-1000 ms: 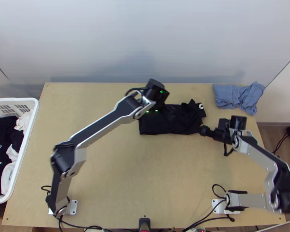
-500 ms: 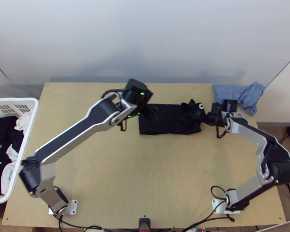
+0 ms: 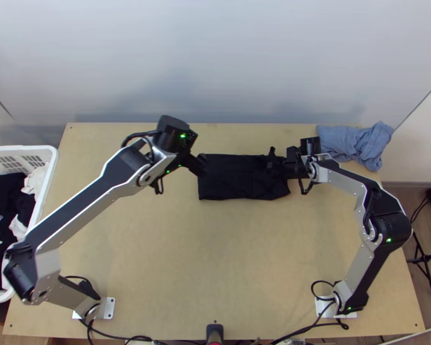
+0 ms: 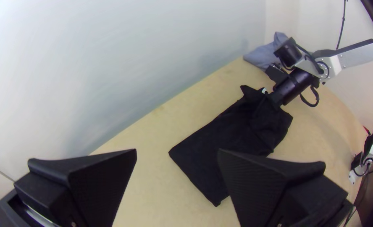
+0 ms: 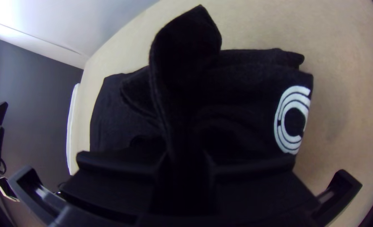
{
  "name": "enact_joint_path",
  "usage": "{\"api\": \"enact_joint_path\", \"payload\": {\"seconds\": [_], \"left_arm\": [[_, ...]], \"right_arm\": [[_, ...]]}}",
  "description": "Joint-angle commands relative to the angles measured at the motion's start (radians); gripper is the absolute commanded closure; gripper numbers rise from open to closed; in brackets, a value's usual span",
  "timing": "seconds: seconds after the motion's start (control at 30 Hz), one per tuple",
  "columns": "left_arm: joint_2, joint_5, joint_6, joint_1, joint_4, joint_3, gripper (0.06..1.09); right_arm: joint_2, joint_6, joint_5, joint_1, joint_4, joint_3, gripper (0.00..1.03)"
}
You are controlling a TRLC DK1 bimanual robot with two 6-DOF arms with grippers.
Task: Fold the t-shirt
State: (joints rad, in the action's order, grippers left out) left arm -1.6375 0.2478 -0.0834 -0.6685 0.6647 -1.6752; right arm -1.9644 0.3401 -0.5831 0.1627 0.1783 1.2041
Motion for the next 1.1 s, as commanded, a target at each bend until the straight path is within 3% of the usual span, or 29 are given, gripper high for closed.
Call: {"api": "enact_joint_path", "payload": {"seconds": [0.0,0.2,0.57,0.83,1.07], "left_arm": [[0.044,0.034,-0.009,0.032,-0.004,0.058,0.15],[0.082,0.067,-0.041,0.053,-0.004,0.095,0.15],[0.145,0.068,-0.053,0.102,-0.005,0.167,0.15],[0.151,0.068,-0.053,0.119,-0.013,0.184,0.15],[0.166,0.068,-0.058,0.129,-0.017,0.218,0.15]], "right_arm": [[-0.004,-0.053,0.083,0.020,0.064,0.045,1.00],[0.116,-0.049,0.143,-0.054,0.089,0.129,1.00],[0.219,-0.056,0.167,-0.137,0.173,0.316,1.00],[0.170,-0.081,0.186,-0.155,0.181,0.482,1.00],[0.022,-0.131,0.186,-0.232,0.354,0.792,1.00]]}}
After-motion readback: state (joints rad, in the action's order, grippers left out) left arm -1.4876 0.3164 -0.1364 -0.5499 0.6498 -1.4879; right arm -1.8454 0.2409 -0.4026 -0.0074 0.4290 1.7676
